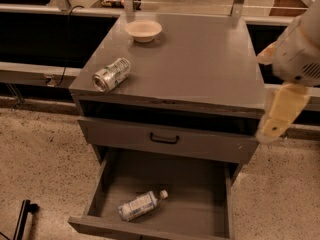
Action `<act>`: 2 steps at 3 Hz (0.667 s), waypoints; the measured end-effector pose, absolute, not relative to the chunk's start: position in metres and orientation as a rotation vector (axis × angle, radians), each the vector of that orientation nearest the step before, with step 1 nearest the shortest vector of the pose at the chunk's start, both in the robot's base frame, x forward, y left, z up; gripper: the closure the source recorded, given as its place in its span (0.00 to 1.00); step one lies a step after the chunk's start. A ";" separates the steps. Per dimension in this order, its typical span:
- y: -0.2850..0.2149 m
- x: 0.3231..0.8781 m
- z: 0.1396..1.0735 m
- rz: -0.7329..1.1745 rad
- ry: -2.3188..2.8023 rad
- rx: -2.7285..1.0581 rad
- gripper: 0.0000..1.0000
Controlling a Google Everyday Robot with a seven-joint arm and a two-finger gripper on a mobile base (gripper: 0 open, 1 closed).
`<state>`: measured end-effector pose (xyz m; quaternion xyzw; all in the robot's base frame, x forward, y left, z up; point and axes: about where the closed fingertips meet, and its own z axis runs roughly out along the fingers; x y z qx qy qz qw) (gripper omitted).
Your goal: Pick blue plastic bottle from middle drawer and place on counter
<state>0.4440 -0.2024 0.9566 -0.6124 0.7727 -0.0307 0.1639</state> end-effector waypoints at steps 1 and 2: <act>-0.158 0.437 0.903 -0.055 2.034 -1.878 0.00; -0.152 0.438 0.877 -0.080 1.956 -1.959 0.00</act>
Offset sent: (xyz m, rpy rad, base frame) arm -0.0053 0.0350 -0.0375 0.0231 -0.0242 0.0988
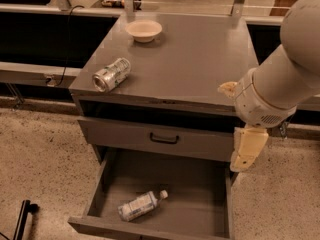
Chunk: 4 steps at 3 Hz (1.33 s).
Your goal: Pick blue plastic bottle from middle drawer and place on counter
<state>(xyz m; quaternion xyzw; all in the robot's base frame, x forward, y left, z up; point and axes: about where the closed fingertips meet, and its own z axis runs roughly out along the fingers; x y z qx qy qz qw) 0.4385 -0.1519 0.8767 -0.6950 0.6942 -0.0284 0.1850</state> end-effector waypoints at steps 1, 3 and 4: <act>-0.109 0.443 0.839 0.048 1.884 -2.007 0.00; -0.006 0.429 0.748 0.341 1.624 -2.137 0.00; -0.011 0.426 0.749 0.320 1.620 -2.167 0.00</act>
Offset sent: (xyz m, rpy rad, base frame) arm -0.0207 0.1971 -0.1820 0.2055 0.1453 0.3909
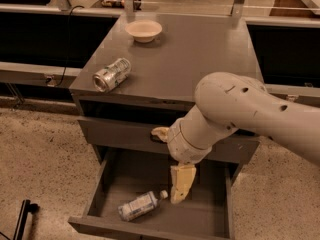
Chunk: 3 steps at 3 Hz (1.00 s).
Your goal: Pick blue plastic bottle from middle drawer and place on counter
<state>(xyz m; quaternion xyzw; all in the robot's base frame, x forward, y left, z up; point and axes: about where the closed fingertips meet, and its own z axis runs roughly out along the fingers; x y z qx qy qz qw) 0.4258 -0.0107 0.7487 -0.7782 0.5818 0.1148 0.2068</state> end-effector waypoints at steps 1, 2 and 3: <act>0.019 0.424 0.717 0.272 1.542 -2.275 0.00; 0.056 0.436 0.672 0.167 1.427 -2.329 0.00; 0.061 0.450 0.677 0.105 1.390 -2.298 0.00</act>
Offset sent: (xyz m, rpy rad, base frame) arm 0.0326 0.1147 -0.1297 -0.0878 -0.2605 0.2181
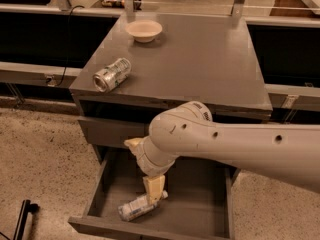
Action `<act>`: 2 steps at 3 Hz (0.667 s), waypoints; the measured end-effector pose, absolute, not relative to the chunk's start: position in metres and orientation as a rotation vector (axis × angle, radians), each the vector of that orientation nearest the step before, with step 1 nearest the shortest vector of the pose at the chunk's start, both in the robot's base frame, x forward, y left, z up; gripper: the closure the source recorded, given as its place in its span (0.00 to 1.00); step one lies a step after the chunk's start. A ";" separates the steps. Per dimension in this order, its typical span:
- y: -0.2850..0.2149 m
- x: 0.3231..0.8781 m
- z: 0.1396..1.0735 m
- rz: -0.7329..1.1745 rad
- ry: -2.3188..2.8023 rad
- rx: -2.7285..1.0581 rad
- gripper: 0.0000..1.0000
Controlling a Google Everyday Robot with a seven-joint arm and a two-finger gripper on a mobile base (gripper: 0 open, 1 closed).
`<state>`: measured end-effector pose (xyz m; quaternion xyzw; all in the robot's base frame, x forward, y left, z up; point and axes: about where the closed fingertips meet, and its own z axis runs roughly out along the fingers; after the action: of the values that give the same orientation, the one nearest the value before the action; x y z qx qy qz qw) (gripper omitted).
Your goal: Pick blue plastic bottle from middle drawer and place on counter
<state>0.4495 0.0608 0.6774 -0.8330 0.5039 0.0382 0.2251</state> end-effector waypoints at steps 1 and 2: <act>0.049 0.456 0.633 0.169 1.497 -2.346 0.00; 0.049 0.470 0.547 0.194 1.580 -2.433 0.00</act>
Offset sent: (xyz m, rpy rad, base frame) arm 0.0448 -0.0093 -0.2564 -0.2541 0.2612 -0.0458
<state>0.4704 0.0487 0.5470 -0.8311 0.5397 0.0664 0.1166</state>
